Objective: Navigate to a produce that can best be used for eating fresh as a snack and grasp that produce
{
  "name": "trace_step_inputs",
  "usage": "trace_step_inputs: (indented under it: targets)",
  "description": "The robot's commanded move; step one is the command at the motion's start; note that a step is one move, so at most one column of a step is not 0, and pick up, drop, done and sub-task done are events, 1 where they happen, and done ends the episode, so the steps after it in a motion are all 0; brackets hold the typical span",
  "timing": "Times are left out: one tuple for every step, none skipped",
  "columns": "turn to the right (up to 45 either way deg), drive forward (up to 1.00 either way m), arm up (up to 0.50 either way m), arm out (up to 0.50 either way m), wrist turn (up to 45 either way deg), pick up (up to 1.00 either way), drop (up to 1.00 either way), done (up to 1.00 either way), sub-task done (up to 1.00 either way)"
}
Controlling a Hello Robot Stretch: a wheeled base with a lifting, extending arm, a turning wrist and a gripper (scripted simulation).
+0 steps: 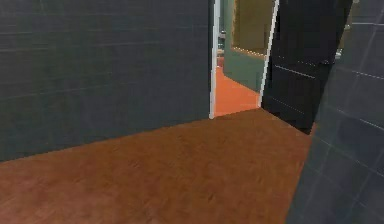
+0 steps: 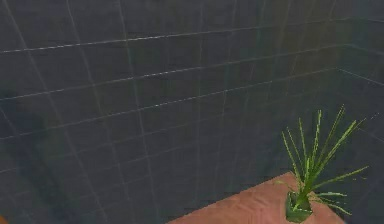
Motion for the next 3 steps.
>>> trace_step_inputs:
  targets:
    - [0.0,0.75,0.0,0.0,0.0,0.0,0.0,0.0,0.0]
    - [21.0,0.0,0.0,0.0,0.0,0.0,0.0,0.0,0.0]
    - [0.0,1.0,0.0,0.0,0.0,0.0,0.0,0.0,0.0]
